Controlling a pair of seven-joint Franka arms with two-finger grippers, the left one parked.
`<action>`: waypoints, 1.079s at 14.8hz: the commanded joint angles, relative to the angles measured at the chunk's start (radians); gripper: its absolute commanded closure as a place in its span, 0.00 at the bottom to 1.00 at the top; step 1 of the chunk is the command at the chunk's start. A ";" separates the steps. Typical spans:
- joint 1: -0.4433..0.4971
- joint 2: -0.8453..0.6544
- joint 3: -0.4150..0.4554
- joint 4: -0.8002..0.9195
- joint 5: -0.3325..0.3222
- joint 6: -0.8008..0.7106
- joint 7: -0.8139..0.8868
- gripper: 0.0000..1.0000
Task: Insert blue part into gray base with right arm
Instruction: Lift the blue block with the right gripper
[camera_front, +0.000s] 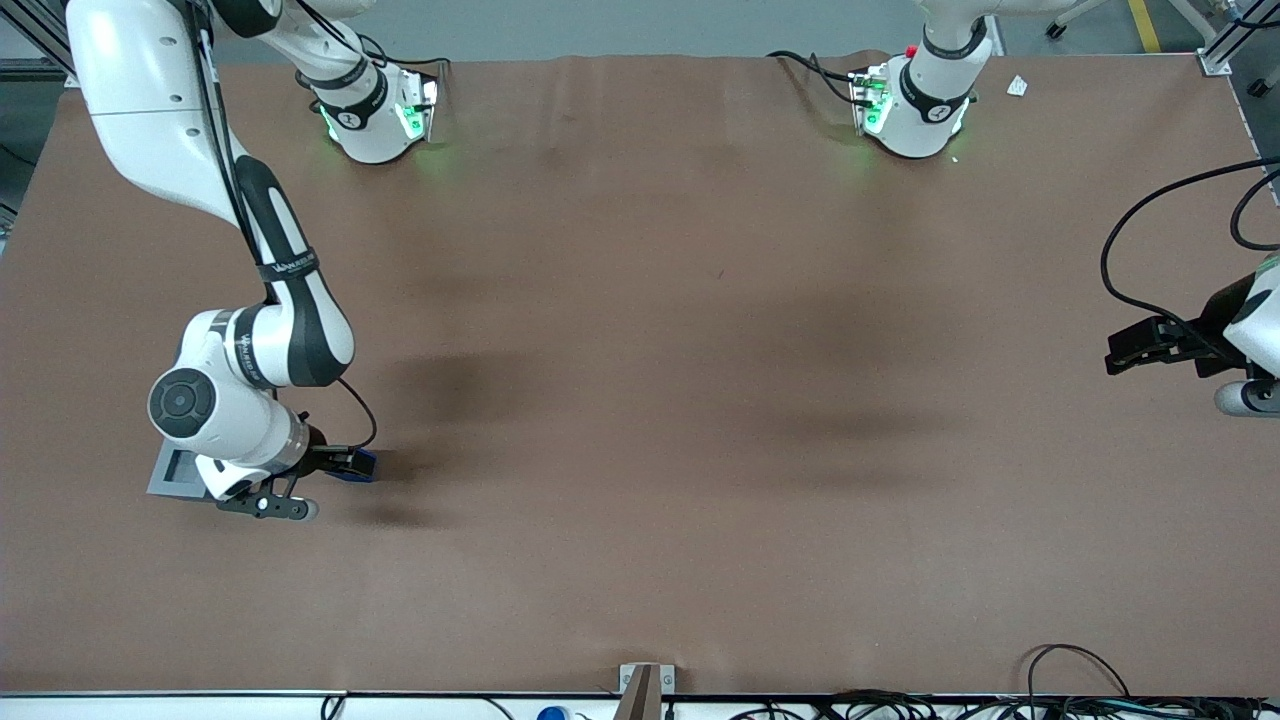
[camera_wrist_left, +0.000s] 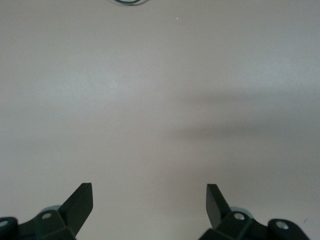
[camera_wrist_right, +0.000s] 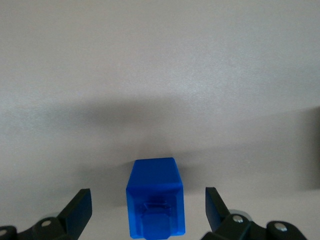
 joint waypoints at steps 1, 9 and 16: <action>-0.013 0.009 0.006 0.012 -0.013 -0.016 0.000 0.00; -0.002 0.009 0.006 -0.017 -0.015 0.006 0.012 0.02; -0.002 0.006 0.006 -0.052 -0.015 0.044 0.010 0.08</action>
